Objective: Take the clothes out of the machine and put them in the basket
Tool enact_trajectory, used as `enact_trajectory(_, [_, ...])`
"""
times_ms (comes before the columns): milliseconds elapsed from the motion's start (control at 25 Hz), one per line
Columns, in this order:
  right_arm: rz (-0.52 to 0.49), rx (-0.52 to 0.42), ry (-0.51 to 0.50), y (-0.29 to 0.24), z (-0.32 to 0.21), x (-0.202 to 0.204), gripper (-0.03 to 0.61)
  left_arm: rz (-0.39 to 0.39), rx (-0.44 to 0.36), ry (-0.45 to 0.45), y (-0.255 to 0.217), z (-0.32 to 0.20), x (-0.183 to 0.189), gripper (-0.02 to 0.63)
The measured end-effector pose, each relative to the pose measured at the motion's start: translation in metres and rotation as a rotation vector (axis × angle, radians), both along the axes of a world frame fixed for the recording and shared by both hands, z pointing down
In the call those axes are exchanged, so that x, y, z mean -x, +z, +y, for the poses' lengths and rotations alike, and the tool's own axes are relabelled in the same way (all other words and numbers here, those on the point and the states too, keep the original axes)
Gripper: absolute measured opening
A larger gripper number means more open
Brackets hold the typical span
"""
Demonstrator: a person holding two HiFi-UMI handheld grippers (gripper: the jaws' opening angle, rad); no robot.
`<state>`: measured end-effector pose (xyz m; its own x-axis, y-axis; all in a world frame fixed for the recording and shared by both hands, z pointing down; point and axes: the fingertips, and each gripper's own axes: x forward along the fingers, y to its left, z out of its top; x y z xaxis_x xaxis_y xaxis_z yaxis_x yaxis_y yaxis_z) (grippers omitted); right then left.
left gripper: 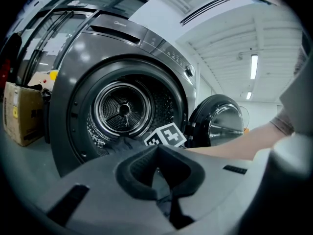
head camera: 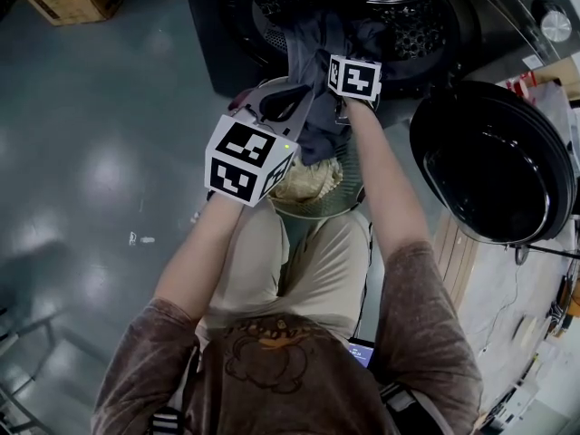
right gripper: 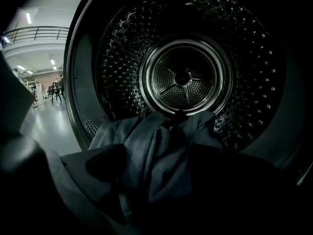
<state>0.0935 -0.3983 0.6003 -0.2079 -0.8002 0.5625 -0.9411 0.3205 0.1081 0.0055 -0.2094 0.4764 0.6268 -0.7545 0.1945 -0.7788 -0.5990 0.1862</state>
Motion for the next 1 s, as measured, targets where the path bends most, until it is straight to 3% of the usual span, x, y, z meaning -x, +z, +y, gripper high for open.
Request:
enact_trajectory(120, [-0.012, -0.008, -0.006, -0.002, 0.002, 0.002, 0.345, 0.001, 0.0, 0.004, 0.001, 0.0, 0.001, 0.006])
enact_trajectory(160, [-0.015, -0.009, 0.0, -0.003, 0.003, 0.001, 0.253, 0.0, 0.0, 0.005, 0.001, 0.0, 0.001, 0.006])
enact_trajectory(440, [-0.052, 0.001, 0.017, -0.011, 0.01, -0.008, 0.109, -0.011, 0.001, 0.009, 0.001, 0.002, -0.001, 0.006])
enact_trajectory(640, [-0.068, -0.027, -0.03, -0.026, 0.037, -0.008, 0.067, -0.015, 0.001, 0.007, 0.003, 0.003, 0.0, 0.006])
enact_trajectory(1000, [-0.127, -0.028, -0.15, -0.049, 0.127, -0.022, 0.058, -0.011, -0.008, -0.007, -0.003, 0.008, -0.004, 0.006])
